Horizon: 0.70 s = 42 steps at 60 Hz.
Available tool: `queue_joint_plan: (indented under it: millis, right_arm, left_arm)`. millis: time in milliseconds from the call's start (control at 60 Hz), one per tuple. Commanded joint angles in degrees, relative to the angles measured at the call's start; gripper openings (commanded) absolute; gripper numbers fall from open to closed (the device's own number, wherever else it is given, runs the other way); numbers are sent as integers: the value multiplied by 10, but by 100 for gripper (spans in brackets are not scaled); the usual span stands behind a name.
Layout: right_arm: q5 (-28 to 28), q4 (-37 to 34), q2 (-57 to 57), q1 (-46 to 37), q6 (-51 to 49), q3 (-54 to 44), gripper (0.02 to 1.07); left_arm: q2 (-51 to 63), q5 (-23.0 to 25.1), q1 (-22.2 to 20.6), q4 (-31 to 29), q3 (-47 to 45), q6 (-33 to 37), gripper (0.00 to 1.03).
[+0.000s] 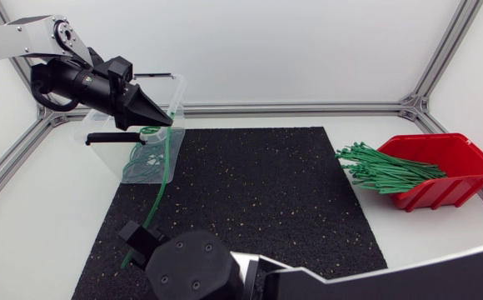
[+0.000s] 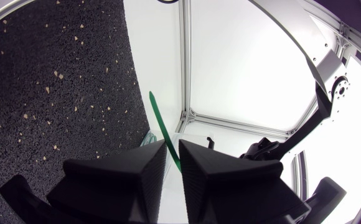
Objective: Take a green cable tie from the red box, thread the tail through the head to close it, then place it in the transparent bin on the left.
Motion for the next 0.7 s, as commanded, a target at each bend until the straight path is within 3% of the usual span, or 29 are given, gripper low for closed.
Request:
queue_joint_plan:
  millis: [0, 683]
  right_arm:
    - [-2, 11, -10, 5, -20, -13, 23]
    - [-22, 37, -10, 6, -33, -27, 20]
  left_arm:
    - [27, 10, 4, -21, 4, 20, 3]
    - [24, 13, 13, -34, 9, 31, 3]
